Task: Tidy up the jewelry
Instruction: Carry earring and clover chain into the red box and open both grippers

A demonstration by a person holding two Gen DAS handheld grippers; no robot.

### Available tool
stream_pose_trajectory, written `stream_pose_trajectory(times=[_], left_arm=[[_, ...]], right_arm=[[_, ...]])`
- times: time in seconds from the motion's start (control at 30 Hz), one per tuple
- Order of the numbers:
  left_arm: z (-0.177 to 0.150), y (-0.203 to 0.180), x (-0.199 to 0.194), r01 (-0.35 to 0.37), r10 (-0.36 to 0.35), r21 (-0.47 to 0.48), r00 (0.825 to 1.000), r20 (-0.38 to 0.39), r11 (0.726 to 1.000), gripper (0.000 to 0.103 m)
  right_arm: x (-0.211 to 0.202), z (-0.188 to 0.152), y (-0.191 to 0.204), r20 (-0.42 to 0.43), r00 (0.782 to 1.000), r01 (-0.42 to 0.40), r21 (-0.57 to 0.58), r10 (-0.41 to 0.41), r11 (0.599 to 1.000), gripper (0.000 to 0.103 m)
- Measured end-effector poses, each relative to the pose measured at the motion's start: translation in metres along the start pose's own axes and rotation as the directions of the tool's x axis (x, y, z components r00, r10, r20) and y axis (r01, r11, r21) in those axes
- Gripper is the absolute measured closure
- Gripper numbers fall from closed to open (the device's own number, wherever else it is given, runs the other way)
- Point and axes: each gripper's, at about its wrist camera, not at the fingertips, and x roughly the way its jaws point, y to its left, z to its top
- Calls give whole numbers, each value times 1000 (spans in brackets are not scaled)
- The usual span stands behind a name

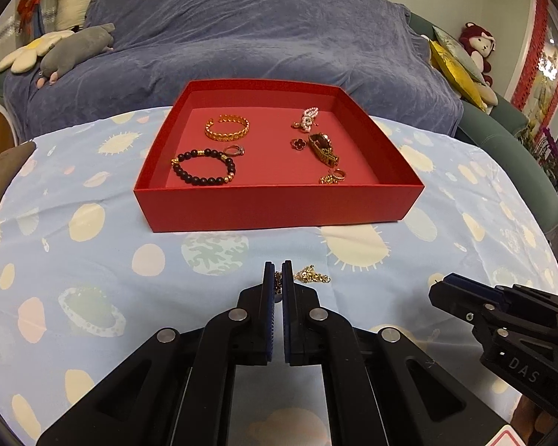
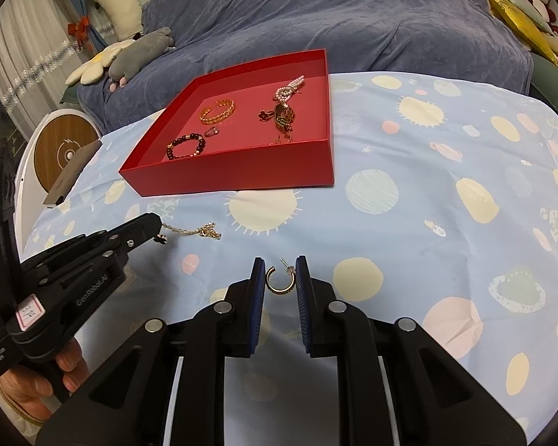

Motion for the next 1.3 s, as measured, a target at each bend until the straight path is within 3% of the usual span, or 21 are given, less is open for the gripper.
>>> stream_pose_trajectory(times=[0.53, 0.87, 1.3], left_arm=[[27, 39, -70, 49, -34, -109, 990, 140, 993, 102], [26, 35, -80, -5, 16, -77, 990, 140, 997, 102], [32, 24, -75, -12, 19, -49, 990, 139, 999, 102]], right_arm=[[-11, 4, 16, 38, 999, -30, -39, 32, 999, 87], [-21, 8, 33, 63, 995, -75, -65, 79, 995, 87], [-35, 19, 46, 96, 990, -93, -112, 104, 989, 87]])
